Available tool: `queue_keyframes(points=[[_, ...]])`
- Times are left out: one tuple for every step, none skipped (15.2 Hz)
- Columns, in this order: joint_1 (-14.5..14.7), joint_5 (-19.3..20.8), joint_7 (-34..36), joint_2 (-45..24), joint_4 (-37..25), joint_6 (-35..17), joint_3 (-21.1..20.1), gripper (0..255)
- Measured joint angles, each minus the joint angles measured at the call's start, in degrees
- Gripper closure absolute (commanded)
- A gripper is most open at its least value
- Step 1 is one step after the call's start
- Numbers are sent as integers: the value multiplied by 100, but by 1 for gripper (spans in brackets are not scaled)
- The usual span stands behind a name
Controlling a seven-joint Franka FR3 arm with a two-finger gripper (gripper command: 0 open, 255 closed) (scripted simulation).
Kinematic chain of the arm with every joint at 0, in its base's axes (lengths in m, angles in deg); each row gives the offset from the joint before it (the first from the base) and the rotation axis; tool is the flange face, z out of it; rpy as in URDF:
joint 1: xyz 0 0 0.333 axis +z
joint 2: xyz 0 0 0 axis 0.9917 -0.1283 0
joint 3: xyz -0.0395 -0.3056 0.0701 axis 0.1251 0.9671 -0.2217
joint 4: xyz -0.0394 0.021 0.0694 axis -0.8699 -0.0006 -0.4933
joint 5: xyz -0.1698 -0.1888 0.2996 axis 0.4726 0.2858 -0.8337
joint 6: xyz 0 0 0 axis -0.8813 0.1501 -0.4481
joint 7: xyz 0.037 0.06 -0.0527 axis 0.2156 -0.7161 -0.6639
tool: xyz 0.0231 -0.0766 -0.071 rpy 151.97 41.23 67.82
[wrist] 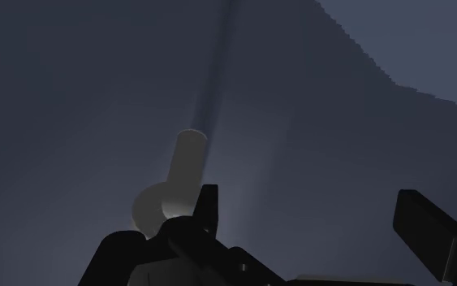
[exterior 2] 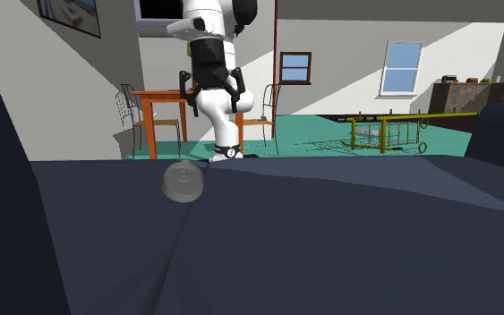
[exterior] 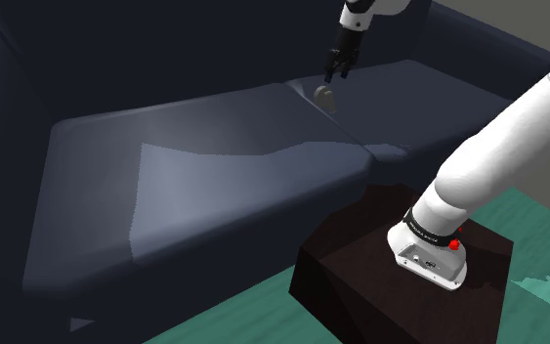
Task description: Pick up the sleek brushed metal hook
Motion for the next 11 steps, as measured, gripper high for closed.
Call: queue_keyframes(points=[[-25,-70,-86,-159,-38,-97,69,0],[-62,-161,-218,-389,-175,-166,164,0],[-87,-263,-320,-626,-315,-232,232,0],[-125,-364,-439,-829,-403,-310,302,0],[-150,-473,-526,-1035,-494,-393,347,0],[-176,-575,-595,-1216,-599,-436,382,0],[-221,-676,-690,-1387,-716,-452,428,0],[-271,-803,-805,-1610,-821,-530,469,0],[-307,-903,-873,-1804,-969,-537,488,0],[-317,-958,-898,-1901,-1010,-579,486,0],[-326,-995,-926,-1966,-1023,-620,486,0]])
